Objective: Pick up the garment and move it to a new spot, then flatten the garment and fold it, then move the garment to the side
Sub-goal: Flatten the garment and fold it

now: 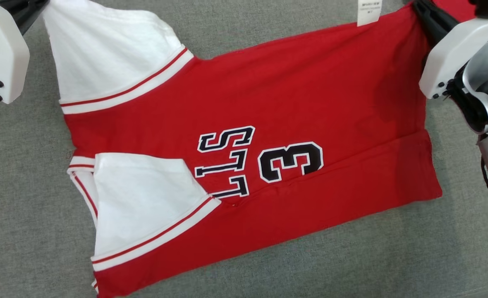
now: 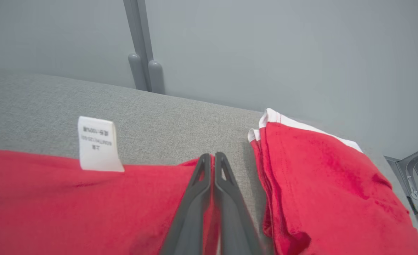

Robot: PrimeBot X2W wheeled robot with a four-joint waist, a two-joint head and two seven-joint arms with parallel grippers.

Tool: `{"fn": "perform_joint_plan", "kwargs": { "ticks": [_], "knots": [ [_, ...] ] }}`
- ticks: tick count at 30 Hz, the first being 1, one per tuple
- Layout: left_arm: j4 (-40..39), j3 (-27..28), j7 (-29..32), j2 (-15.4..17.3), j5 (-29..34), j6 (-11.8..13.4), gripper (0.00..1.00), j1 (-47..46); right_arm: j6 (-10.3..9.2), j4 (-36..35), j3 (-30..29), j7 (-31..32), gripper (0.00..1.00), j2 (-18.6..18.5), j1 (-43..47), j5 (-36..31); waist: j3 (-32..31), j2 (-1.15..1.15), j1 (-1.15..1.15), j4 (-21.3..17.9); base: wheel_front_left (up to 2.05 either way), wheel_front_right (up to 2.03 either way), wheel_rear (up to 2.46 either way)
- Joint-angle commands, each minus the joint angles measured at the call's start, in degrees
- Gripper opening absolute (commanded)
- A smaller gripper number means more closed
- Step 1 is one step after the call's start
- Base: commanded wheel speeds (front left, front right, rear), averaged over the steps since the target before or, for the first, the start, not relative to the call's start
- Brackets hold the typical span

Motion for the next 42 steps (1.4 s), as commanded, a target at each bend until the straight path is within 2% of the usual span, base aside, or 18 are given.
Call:
{"fn": "perform_joint_plan", "kwargs": {
  "ticks": [1,7,13,18,19,25,32,42],
  "knots": [
    [-0.2,-0.6,-2.2,0.2,0.1,-0.1,0.0,-1.1,-0.15,-1.2,-0.7,-0.9,0.0,-1.1,1.0,0.4,-0.7,0.0,0.0,0.4,0.0,0.0,0.0],
    [-3.5,-2.4,-6.7,1.8,-4.0,-0.1,0.0,0.9,-0.15,-7.3,-2.2,-0.3,0.0,-3.8,5.8,3.0,-2.5,0.0,0.0,1.5,0.0,0.0,0.0],
    [-11.1,-3.0,-10.3,6.8,-7.0,0.0,0.0,5.3,-0.14,-15.9,-6.0,1.0,0.0,-6.7,13.7,5.8,-3.5,0.0,0.0,2.7,0.0,0.0,0.0],
    [-19.2,-3.6,-12.2,10.9,-9.4,2.4,0.0,11.0,-0.14,-22.0,-9.2,2.5,0.0,-7.7,20.6,6.8,-4.3,0.0,0.0,3.9,0.0,0.0,0.0],
    [-19.2,-3.6,-12.2,10.9,-9.4,2.4,0.0,11.0,-0.14,-22.0,-9.2,2.5,0.0,-7.7,20.6,6.8,-4.3,0.0,0.0,3.9,0.0,0.0,0.0],
    [-28.2,-5.2,-13.4,14.7,-12.2,6.0,0.0,17.4,-0.14,-27.5,-12.9,4.8,0.0,-8.7,28.9,6.9,-5.0,0.0,0.0,5.6,0.0,0.0,0.0],
    [-35.0,-7.8,-13.2,16.0,-13.5,9.4,0.0,22.6,-0.14,-32.8,-16.6,7.1,0.0,-8.3,38.0,6.6,-5.2,0.0,0.0,6.9,0.0,0.0,0.0],
    [-39.8,-9.3,-13.4,17.6,-13.6,12.0,0.0,26.6,-0.14,-34.3,-20.9,8.0,0.0,-7.3,43.8,3.8,-4.7,0.0,0.0,7.3,0.0,0.0,0.0]
  ]
}}
